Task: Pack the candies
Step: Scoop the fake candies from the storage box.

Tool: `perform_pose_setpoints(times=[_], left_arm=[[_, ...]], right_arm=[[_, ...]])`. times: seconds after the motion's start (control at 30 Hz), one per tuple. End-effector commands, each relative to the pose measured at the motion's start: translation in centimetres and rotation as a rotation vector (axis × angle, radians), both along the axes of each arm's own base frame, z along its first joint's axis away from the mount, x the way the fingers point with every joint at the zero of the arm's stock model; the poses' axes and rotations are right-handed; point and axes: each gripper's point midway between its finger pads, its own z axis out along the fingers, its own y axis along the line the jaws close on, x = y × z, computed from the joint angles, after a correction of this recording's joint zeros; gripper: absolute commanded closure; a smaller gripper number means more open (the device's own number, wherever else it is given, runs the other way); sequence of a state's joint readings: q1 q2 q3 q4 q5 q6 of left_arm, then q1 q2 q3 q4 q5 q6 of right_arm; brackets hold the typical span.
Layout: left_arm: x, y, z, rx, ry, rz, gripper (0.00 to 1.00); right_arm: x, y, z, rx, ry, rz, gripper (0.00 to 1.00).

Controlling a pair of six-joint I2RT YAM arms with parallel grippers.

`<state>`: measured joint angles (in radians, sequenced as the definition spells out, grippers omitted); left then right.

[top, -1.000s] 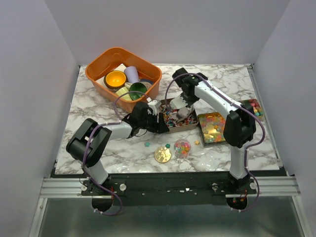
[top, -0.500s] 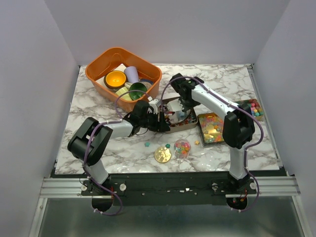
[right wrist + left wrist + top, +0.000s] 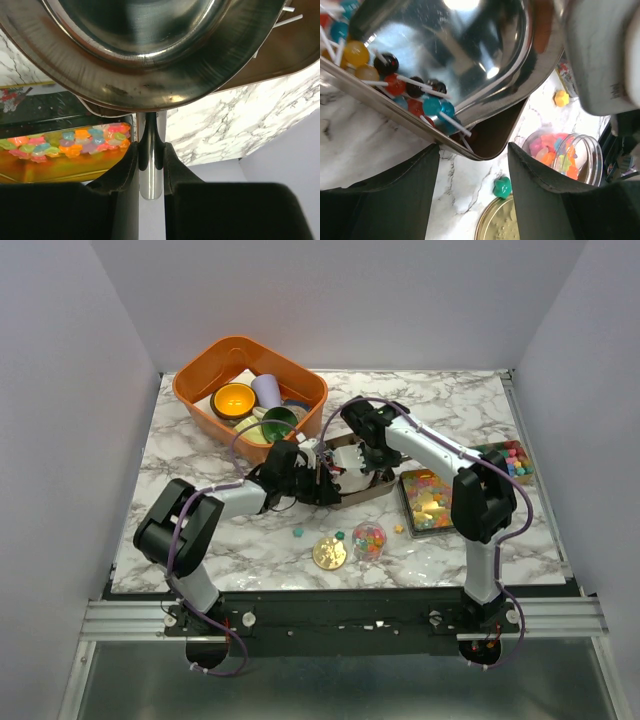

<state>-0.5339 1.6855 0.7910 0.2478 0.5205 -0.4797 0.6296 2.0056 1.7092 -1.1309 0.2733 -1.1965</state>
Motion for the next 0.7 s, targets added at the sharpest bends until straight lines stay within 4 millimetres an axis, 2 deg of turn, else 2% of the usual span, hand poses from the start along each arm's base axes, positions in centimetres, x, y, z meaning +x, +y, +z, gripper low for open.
perform_pose_setpoints(times=[0.0, 0.07, 0.1, 0.2, 0.33, 0.47, 0.63, 0.67], left_arm=[[1.7, 0.9, 4.3, -0.055, -0.125, 0.002, 0.34], [1.7, 1.8, 4.9, -0.057, -0.119, 0.007, 0.33], [1.7, 2.1, 6.2, -0.072, -0.142, 0.002, 0.33], [1.7, 3.9, 7.6, -0.052, -0.168, 0.004, 0.32], [0.9, 6.4, 9.7, -0.024, -0.202, 0.01, 0.3], [0.5, 8.0, 10.3, 0.0, -0.214, 0.031, 0.3], [0.7, 9.0, 10.5, 0.02, -0.227, 0.067, 0.3], [0.7, 9.0, 10.5, 0.022, -0.227, 0.071, 0.3]], right_arm=[[-2.0, 2.3, -0.3, 0.103, 0.052, 0.018, 0.99], [-2.1, 2.3, -0.6, 0.109, 0.054, 0.009, 0.99], [-2.3, 2.5, -1.0, 0.129, 0.061, -0.006, 0.99], [-2.8, 2.4, -2.0, 0.158, 0.091, -0.058, 0.99], [-3.1, 2.2, -3.4, 0.206, 0.114, -0.112, 0.99], [-3.4, 2.3, -4.3, 0.267, 0.116, -0.136, 0.99], [-3.3, 3.0, -4.4, 0.36, 0.114, -0.156, 0.99], [-3.2, 3.0, -3.9, 0.378, 0.101, -0.154, 0.99]])
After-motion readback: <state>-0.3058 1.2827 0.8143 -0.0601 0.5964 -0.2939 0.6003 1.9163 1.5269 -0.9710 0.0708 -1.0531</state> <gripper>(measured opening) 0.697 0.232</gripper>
